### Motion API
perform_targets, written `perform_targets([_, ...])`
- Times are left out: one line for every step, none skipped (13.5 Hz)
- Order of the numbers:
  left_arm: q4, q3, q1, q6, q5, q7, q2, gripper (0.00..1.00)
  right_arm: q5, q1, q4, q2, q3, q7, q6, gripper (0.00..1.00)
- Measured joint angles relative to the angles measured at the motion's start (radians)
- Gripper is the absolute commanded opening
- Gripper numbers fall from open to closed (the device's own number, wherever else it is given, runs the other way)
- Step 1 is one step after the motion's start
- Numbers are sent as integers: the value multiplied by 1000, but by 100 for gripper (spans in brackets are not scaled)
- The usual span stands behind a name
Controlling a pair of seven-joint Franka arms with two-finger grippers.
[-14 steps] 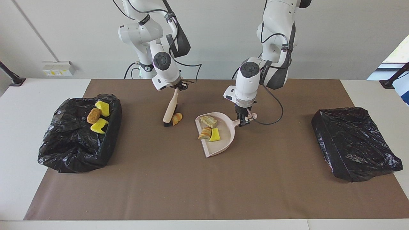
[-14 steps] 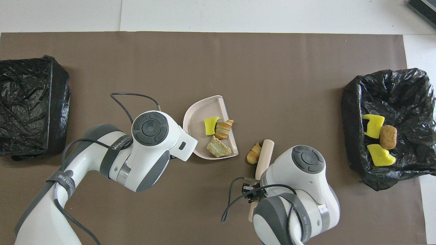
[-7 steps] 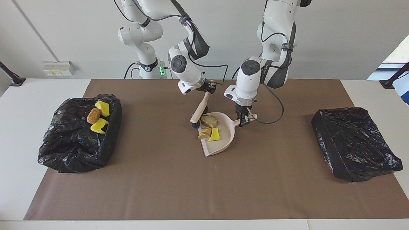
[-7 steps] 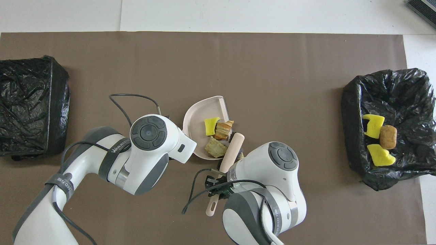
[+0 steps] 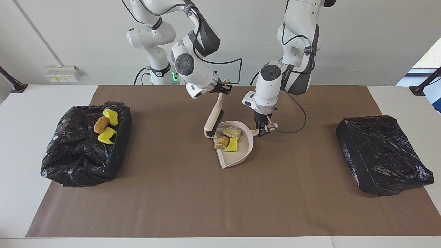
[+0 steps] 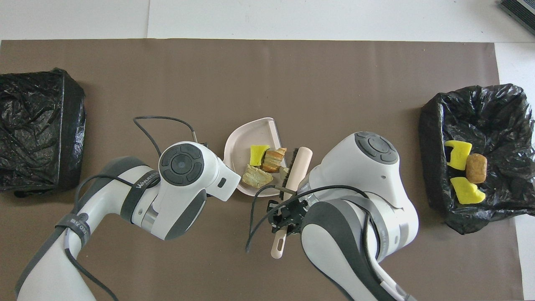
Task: Sweep and dump trash in bin
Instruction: 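Brush the last chunks into the dustpan held by the left gripper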
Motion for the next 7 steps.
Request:
perform_targets([0, 0, 0, 0, 0, 0, 0, 0, -49, -9, 14, 0, 0, 0, -25, 0])
perform_targets([0, 0, 0, 0, 0, 0, 0, 0, -102, -9, 15, 0, 2, 0, -37, 0])
perform_targets([0, 0, 0, 0, 0, 0, 0, 0, -161, -10, 6, -1, 3, -3, -44, 0])
perform_targets([0, 0, 0, 1, 0, 0, 0, 0, -218, -18, -10, -2, 3, -19, -51, 0])
perform_targets([-1, 0, 0, 1, 0, 0, 0, 0, -272, -30, -33, -2, 2, -46, -58, 0])
perform_targets([-1, 0, 0, 1, 0, 0, 0, 0, -307, -39, -59, -2, 2, -64, -60, 0])
perform_targets([-1, 0, 0, 1, 0, 0, 0, 0, -324, -41, -91, -2, 2, -78, -54, 0])
